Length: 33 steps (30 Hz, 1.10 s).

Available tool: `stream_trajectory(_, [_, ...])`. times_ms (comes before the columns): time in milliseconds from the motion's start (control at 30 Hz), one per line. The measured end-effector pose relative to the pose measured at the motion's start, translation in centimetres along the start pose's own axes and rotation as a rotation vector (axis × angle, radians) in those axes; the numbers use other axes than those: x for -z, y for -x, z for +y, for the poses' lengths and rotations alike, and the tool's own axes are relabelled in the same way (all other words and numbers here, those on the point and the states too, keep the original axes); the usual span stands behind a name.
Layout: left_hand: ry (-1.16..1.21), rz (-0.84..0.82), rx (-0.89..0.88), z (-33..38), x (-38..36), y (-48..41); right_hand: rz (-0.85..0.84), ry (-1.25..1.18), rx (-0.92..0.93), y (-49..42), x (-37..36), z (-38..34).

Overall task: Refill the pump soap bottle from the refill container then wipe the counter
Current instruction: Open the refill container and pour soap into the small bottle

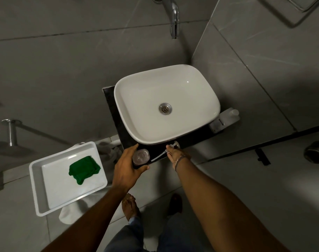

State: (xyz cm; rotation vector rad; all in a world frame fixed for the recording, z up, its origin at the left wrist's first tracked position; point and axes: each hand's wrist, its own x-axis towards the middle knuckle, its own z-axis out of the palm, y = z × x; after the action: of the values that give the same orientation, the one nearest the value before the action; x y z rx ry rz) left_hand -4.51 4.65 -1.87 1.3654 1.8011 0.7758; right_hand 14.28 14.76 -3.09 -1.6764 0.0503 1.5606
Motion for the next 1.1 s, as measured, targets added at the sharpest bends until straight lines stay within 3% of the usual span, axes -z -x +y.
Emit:
stream_trajectory(400, [-0.068,0.034,-0.009,0.3,0.0,-0.5,0.024,0.087,0.009,-0.4,-1.4,-0.2])
stream_trajectory(633, [-0.048,0.014,0.015,1.7,0.6,0.2,0.046,0.011,-0.040,0.0,0.0,-0.8])
stream_trajectory(767, [-0.117,0.113,-0.113,2.6,1.1,0.6,0.008,0.101,-0.007,0.1,2.7,-1.7])
stream_trajectory(867, [-0.252,0.145,-0.284,4.5,0.7,0.0,0.072,0.092,0.066,0.5,5.2,-2.3])
stream_trajectory(1100, [-0.381,-0.001,-0.534,14.0,-5.6,-3.9,0.296,0.139,0.319,1.4,11.3,-8.4])
